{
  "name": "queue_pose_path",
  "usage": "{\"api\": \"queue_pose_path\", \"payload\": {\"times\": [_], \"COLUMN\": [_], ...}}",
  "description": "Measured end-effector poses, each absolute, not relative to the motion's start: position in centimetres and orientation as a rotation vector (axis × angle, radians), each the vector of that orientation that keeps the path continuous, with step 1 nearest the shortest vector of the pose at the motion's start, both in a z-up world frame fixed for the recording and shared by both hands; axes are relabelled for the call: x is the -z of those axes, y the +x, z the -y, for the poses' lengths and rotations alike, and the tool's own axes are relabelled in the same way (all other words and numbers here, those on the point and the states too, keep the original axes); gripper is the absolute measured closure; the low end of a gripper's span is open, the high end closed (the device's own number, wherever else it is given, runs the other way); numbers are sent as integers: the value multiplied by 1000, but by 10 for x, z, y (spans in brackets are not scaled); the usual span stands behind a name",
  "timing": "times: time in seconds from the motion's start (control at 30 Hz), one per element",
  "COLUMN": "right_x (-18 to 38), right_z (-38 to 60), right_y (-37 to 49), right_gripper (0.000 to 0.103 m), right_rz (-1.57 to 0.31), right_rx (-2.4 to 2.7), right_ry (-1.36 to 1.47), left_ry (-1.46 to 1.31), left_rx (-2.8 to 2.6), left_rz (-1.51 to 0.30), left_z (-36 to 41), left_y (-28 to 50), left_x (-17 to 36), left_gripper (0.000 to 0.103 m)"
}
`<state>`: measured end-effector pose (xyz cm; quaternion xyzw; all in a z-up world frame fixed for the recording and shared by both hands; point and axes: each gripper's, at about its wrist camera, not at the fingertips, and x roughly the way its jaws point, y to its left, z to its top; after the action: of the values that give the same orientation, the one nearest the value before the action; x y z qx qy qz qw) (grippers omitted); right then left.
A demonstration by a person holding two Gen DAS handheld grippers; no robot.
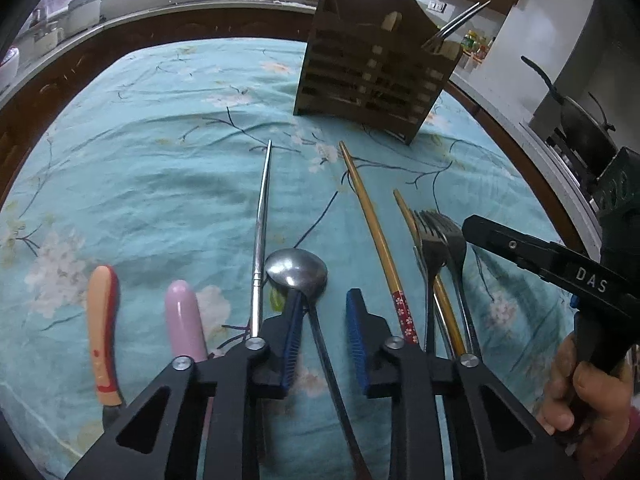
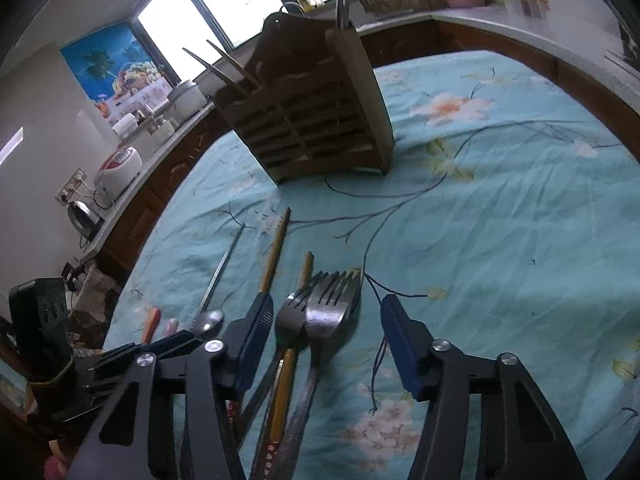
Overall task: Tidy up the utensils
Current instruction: 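Lower the left tool toward the spoon while the right tool approaches the forks, then grasp the metal spoon with the left tool while the right tool grasps a metal fork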
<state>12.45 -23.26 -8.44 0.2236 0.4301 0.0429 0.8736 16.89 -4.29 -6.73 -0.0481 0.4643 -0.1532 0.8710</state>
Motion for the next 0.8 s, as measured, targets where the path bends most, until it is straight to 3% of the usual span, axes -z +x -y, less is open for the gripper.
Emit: {"api": "queue_pose_path", "payload": {"times": [0.33,0.57,0.6,0.63,0.8], "right_x": [97,94,92,89,76], "right_z": [226,226,227,228,228], "right_y": [137,136,134,133,130], "right_gripper": [74,77,91,96,98], "right_rz": [-963,-948,-939,-925,-907], "right_rx": [-129,-140,-134,-147,-127], "right_ry": [475,491,488,502,463], "left_ry": [-142,-169,-167,-167,-175], "left_rx": [336,342,342,341,345], "left_rz": [-994,-991,-988,-985,-972], "left_z": [40,38,39,39,36], "left_y": [181,181,180,179,174], "left_x": [74,75,74,74,68], "left_gripper": [94,99,99,100,100]}}
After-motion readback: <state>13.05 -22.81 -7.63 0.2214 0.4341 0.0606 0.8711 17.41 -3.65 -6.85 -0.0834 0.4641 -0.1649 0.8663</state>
